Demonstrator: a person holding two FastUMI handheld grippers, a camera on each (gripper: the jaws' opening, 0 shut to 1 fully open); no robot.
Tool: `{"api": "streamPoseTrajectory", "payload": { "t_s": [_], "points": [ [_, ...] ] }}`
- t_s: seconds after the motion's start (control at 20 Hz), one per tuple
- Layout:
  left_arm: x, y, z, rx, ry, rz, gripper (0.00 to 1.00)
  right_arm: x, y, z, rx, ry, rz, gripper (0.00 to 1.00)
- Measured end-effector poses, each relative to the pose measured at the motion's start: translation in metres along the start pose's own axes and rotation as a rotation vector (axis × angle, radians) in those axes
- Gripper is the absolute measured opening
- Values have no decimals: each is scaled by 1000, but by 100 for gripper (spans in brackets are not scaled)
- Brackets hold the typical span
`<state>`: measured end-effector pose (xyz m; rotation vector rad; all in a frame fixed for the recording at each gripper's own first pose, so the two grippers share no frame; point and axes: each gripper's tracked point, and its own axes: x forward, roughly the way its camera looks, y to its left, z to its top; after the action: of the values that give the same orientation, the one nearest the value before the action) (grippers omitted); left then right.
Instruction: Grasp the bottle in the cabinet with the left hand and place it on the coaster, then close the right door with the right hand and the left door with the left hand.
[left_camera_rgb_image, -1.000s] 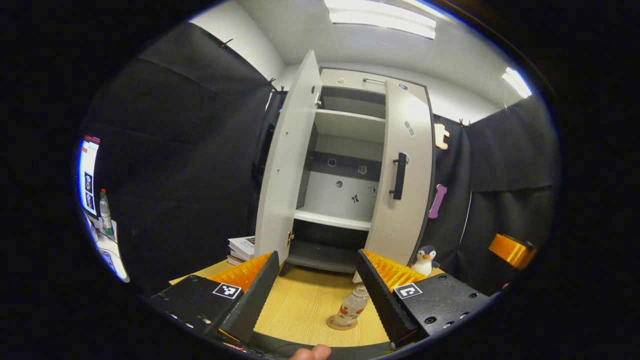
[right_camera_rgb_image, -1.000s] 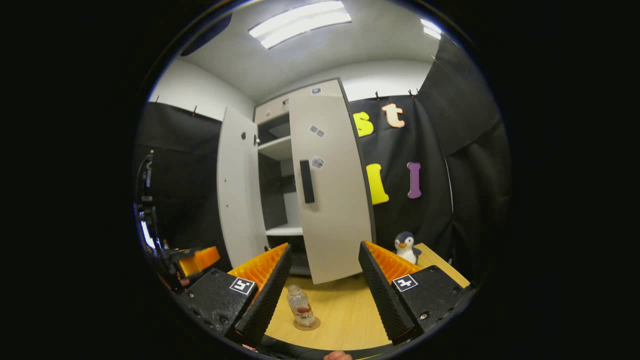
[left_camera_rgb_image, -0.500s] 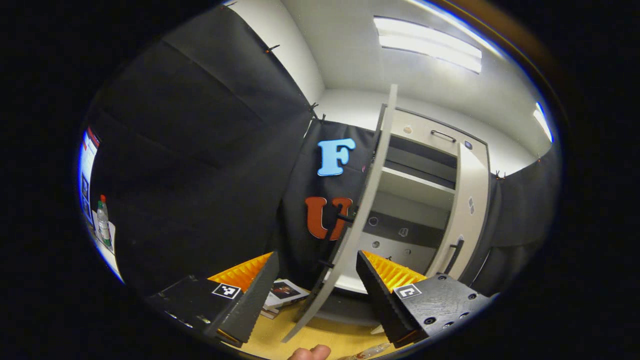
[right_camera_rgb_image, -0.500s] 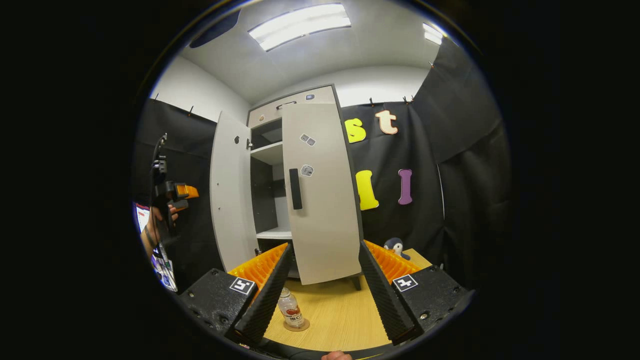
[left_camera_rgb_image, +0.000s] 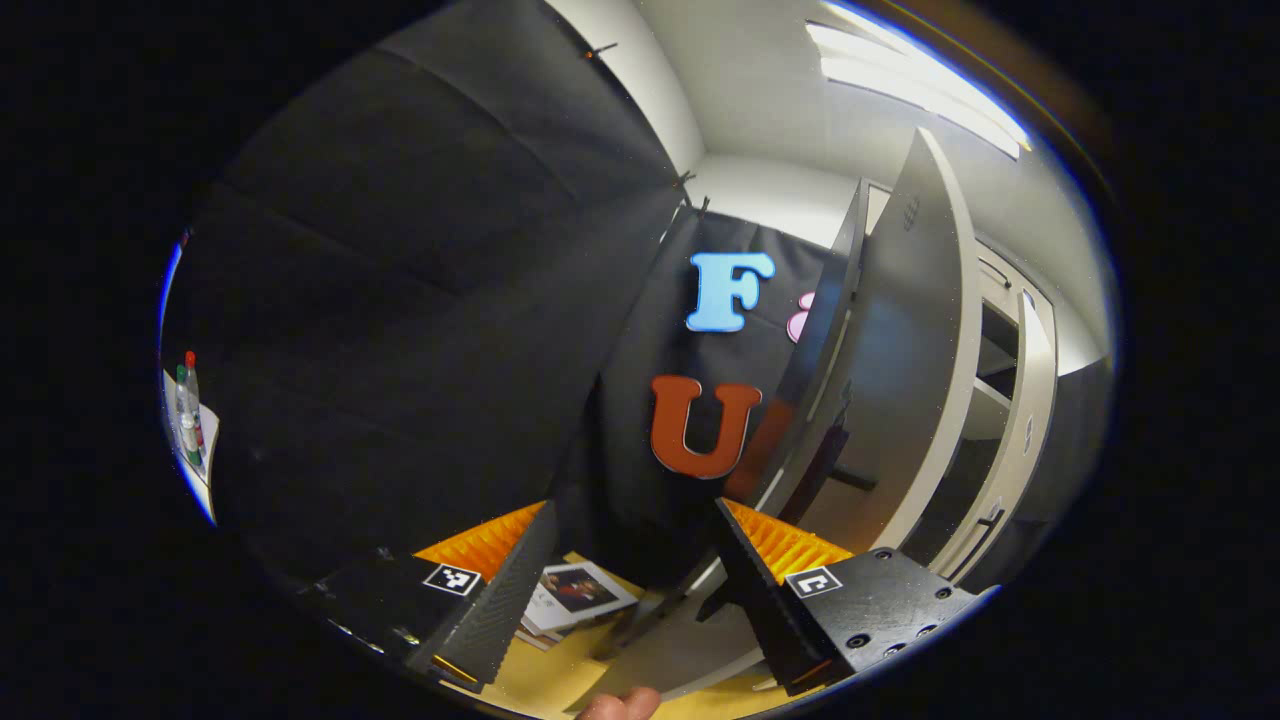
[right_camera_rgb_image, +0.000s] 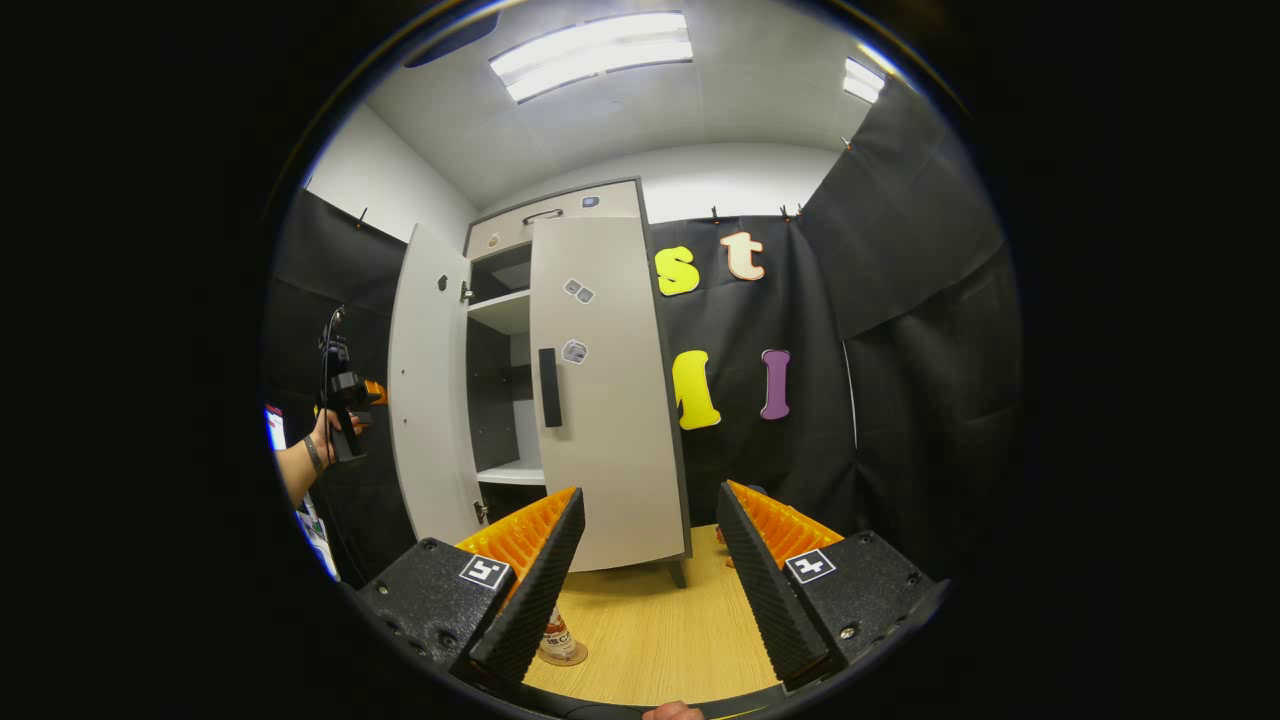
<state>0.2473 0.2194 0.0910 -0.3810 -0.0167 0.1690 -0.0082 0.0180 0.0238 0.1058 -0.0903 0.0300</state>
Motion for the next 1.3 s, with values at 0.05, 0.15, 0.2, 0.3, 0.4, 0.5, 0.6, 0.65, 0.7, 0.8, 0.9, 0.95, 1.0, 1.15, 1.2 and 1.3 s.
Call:
{"api": "streamPoseTrajectory", "payload": {
  "t_s": [0.05,0.15,0.2,0.3,0.4,0.5,0.6,0.65,0.7,0.8,0.9,0.95,1.0,1.15,1.2,1.3],
  "points": [
    [0,-2,-1,-5,-6,10,95,1,-2,1,-2,-1,-3,82],
    [2,-3,-4,-17,-15,24,95,2,-1,4,-5,-8,-1,82],
    [-1,-5,-5,-20,-7,27,95,2,-1,7,-7,-16,2,82],
    [-8,-11,-7,-21,-17,29,95,3,-2,8,-12,-23,7,82],
    [-13,-25,-10,-9,-28,13,95,1,-3,6,-17,-15,8,82],
    [-17,-43,-16,18,-25,-27,95,-1,-7,4,-17,-11,3,82],
    [-21,-57,-22,20,-17,-50,94,-3,-12,1,-14,0,-6,83],
    [-22,-63,-25,11,-11,-56,94,-4,-14,-1,-12,9,-9,82],
    [-23,-67,-27,2,-6,-61,94,-5,-17,-2,-10,14,-15,82],
    [-26,-74,-31,-5,-1,-71,94,-10,-23,-1,-13,14,-28,82],
    [-27,-82,-36,-2,2,-85,94,-12,-28,1,-19,13,-41,82],
    [-26,-89,-41,0,8,-100,94,-13,-31,3,-21,8,-48,82],
    [-27,-100,-45,3,16,-119,94,-14,-32,5,-20,3,-51,83],
    [-28,-136,-61,18,56,-209,94,-16,-37,6,-17,7,-62,82],
    [-28,-140,-60,26,49,-211,94,-17,-37,7,-18,6,-65,82],
    [-28,-148,-56,48,22,-217,94,-22,-40,12,-24,-5,-77,82]
  ]
}}
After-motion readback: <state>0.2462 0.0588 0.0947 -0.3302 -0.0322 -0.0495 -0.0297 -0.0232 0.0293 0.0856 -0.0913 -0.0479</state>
